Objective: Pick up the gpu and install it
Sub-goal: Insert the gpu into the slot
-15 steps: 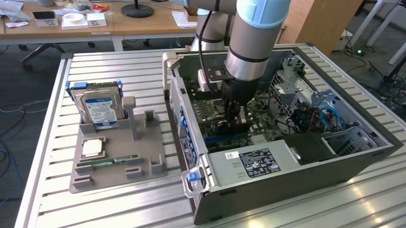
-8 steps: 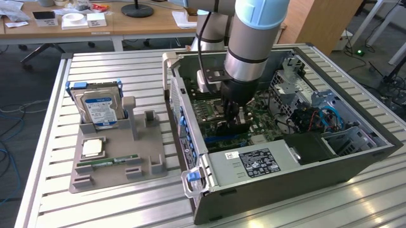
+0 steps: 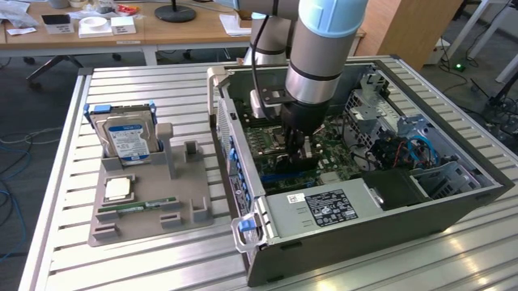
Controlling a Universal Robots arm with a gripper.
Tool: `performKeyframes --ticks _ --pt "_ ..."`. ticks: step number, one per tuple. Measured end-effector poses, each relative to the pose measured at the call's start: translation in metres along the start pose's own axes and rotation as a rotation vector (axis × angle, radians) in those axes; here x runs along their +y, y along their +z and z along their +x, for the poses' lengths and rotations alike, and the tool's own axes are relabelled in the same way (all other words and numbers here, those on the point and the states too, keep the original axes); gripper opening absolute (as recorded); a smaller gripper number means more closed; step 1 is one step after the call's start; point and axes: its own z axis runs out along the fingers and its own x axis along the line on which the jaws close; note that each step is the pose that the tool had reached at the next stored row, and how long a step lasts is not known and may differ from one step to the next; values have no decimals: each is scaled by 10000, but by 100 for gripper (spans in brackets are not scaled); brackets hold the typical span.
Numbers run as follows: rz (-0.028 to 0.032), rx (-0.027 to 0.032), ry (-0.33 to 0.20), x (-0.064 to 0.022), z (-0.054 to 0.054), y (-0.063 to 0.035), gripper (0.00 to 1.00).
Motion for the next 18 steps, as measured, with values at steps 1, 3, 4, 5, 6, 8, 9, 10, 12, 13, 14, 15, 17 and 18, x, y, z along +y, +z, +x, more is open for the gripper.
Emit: performKeyframes --ticks 1,3,4,5,6,8,9,10,12,13,14,15,17,18 --pt "1 -1 2 2 0 4 27" --pt "0 -2 2 5 0 8 27" --pt "-1 -3 2 5 0 8 27" --pt "-1 -5 2 5 -1 8 27" --pt "-1 -6 3 5 -1 8 27" --pt "0 -8 3 6 -1 12 27" --pt "0 -8 3 5 -1 16 27" --pt "-1 -4 4 6 0 19 27" --pt "-2 -2 3 5 0 26 27" --pt "-3 0 4 6 1 32 27" --pt "-1 -4 5 6 1 34 27" --pt "-1 -5 5 6 0 35 27" --pt "-1 -5 5 6 0 35 27" --pt "-1 -5 5 6 0 35 27"
